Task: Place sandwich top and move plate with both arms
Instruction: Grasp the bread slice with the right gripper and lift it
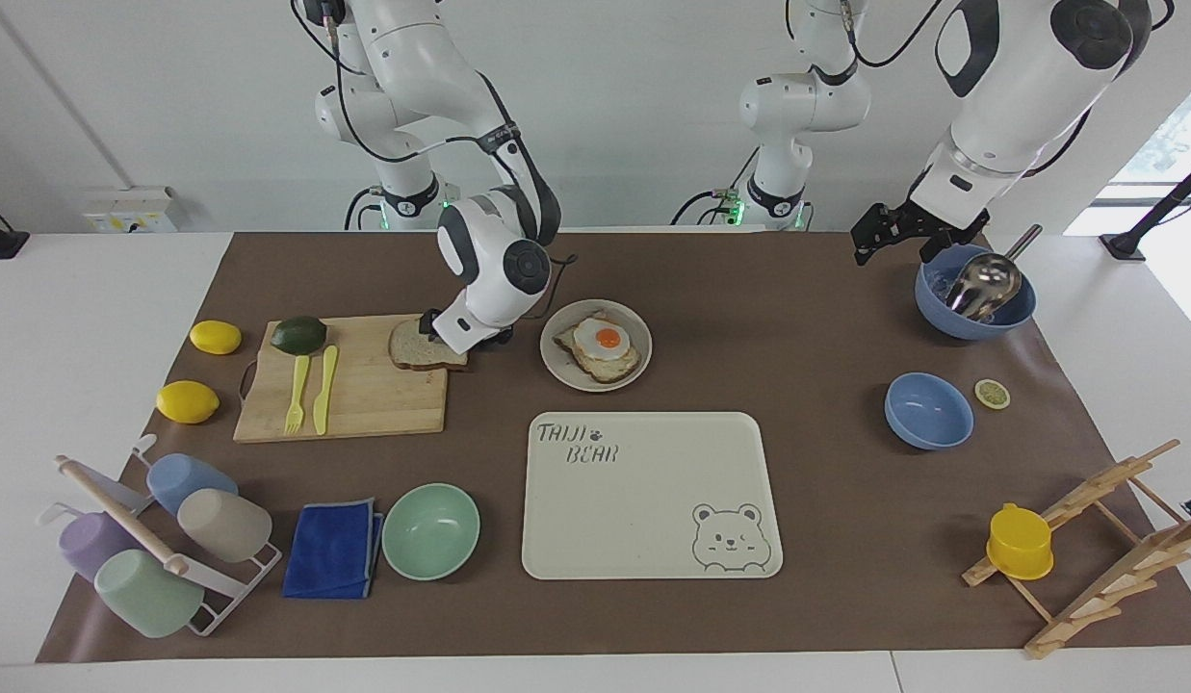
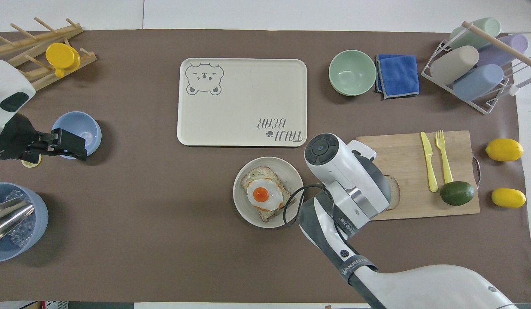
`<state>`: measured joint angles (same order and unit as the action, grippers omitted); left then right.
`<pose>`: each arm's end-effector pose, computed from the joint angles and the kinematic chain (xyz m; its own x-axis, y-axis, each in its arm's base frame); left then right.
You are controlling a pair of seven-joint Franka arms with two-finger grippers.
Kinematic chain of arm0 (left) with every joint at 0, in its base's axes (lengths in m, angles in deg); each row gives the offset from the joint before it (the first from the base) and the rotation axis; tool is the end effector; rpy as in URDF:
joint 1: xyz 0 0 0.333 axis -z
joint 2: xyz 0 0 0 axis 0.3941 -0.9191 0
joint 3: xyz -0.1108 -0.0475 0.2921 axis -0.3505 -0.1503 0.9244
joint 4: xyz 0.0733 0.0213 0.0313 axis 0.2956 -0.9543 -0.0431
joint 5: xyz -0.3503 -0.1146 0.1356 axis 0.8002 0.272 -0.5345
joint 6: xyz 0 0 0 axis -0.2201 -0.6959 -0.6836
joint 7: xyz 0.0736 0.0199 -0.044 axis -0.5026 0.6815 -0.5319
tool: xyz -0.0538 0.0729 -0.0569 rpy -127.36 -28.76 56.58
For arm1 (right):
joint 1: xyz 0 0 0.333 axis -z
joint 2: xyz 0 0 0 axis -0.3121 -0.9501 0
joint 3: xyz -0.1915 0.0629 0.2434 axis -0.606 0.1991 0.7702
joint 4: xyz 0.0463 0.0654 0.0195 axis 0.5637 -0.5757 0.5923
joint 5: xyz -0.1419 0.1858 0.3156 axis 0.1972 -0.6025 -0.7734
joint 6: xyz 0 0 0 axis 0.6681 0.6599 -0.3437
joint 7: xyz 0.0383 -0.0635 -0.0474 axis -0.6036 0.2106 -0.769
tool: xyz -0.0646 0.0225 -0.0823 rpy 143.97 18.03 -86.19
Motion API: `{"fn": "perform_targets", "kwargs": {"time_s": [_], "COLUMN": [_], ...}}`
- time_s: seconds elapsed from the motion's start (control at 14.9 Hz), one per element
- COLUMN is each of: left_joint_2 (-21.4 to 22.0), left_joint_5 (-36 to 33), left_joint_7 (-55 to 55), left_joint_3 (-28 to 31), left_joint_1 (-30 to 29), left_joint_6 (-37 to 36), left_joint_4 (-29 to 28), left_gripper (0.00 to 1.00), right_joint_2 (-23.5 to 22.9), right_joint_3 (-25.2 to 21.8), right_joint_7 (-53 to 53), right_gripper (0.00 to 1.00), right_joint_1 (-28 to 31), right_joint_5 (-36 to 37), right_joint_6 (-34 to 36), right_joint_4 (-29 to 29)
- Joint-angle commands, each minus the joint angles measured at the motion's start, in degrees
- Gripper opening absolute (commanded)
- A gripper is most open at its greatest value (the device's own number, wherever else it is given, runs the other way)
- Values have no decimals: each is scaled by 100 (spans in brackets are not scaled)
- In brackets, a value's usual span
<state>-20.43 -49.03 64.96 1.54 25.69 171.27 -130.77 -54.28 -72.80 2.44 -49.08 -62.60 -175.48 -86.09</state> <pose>0.5263 -0.0734 0.5927 0.9888 -0.0289 -0.1466 -0.0266 -0.9995 0.0175 0.4770 0.2127 0.2768 0.9526 -0.0168 -0.3037 0.1207 -0.8956 0.4282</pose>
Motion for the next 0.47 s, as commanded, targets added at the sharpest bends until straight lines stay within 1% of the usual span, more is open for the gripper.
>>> {"fn": "perform_targets", "kwargs": {"time_s": [0.0,0.07,0.13,0.27,0.33,0.4], "left_joint_2": [135,135,135,135,135,135], "left_joint_5": [79,79,79,70,70,70], "left_joint_7": [21,21,21,21,21,21], "left_joint_3": [-24,-33,-24,-24,-24,-24], "left_joint_1": [-81,-81,-81,-81,-81,-81], "left_joint_6": [91,91,91,91,91,99], "left_joint_4": [-137,-137,-137,-137,-137,-137], "left_gripper": [100,100,100,100,100,100], "right_joint_2": [191,200,200,208,235,235], "right_joint_3": [36,36,36,36,36,36], "right_joint_7": [24,24,15,15,15,15], "right_gripper": [90,84,79,65,53,40], "right_joint_1": [57,48,48,31,31,13], "right_joint_5": [142,150,151,151,159,168], "right_joint_6": [-72,-46,-28,42,42,51], "right_joint_4": [-234,-243,-243,-252,-287,-296]}}
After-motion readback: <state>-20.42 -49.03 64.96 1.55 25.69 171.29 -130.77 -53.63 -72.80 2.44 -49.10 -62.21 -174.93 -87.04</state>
